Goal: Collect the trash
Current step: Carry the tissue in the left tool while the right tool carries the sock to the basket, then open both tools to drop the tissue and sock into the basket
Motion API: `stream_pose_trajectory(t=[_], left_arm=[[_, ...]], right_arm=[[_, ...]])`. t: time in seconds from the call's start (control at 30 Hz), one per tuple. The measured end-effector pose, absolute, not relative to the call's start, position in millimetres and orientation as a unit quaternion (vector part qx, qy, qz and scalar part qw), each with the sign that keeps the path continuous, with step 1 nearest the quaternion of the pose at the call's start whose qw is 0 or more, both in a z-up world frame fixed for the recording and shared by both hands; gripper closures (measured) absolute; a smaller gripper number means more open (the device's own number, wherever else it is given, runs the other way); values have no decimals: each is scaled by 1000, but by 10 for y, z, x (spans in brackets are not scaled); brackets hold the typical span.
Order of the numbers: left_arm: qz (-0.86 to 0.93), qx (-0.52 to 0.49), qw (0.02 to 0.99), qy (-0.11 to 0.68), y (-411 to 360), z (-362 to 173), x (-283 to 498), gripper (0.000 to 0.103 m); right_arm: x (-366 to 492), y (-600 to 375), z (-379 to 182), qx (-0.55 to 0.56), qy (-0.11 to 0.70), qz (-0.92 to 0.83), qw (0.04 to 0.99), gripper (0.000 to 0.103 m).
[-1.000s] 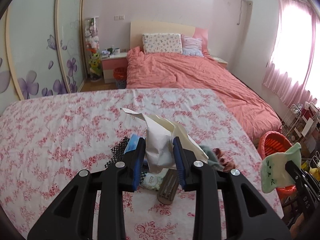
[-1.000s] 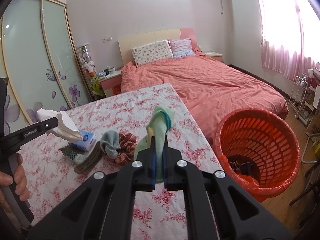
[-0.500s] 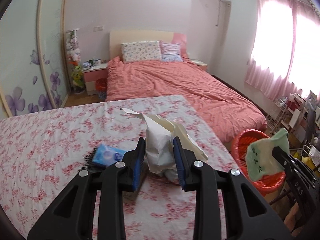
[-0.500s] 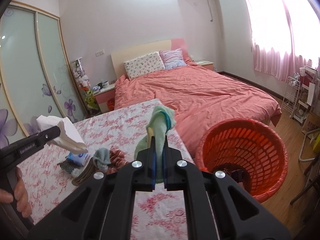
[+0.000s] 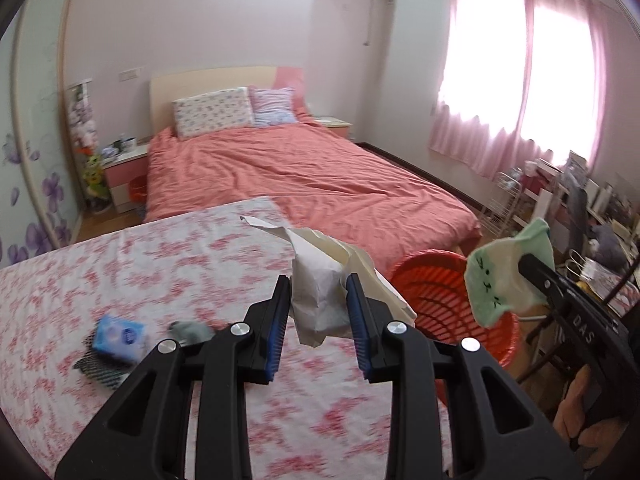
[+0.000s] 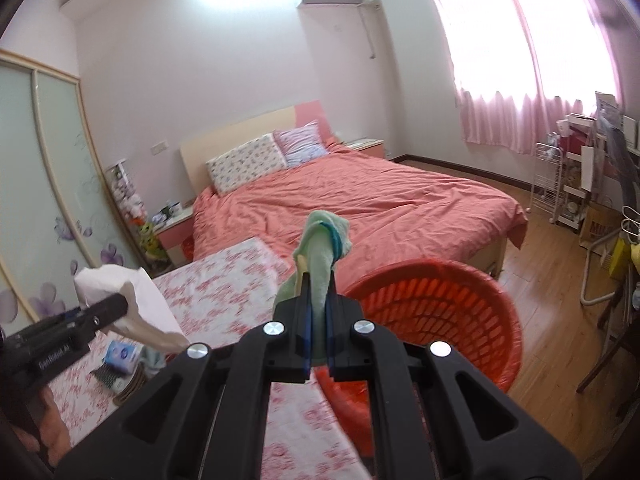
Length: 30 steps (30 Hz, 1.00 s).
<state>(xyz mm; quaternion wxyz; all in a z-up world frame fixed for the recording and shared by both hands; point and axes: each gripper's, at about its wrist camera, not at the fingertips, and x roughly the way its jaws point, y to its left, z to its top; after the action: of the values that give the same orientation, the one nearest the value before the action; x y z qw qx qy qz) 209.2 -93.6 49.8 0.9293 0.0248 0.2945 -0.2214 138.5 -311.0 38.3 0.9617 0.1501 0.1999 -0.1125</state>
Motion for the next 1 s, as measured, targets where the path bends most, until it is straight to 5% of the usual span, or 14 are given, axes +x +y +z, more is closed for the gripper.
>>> stream_pose_trajectory(t=[0.57, 0.73, 0.8, 1.0], left_arm=[[-321, 68, 886, 328, -2122, 78, 2234, 72], [-324, 77, 877, 347, -2298, -57, 2279, 60], [-322, 83, 874, 354, -2324, -106, 2290, 56], [-301, 83, 876, 367, -2230, -187, 2338, 49]], right_arm=[[1542, -4037, 27, 192, 223, -169, 941, 96], [1711, -4248, -113, 214, 238, -165, 933, 85], [1749, -4282, -162, 216, 245, -168, 930, 71], [1744, -4300, -291, 221, 257, -179, 924, 67]])
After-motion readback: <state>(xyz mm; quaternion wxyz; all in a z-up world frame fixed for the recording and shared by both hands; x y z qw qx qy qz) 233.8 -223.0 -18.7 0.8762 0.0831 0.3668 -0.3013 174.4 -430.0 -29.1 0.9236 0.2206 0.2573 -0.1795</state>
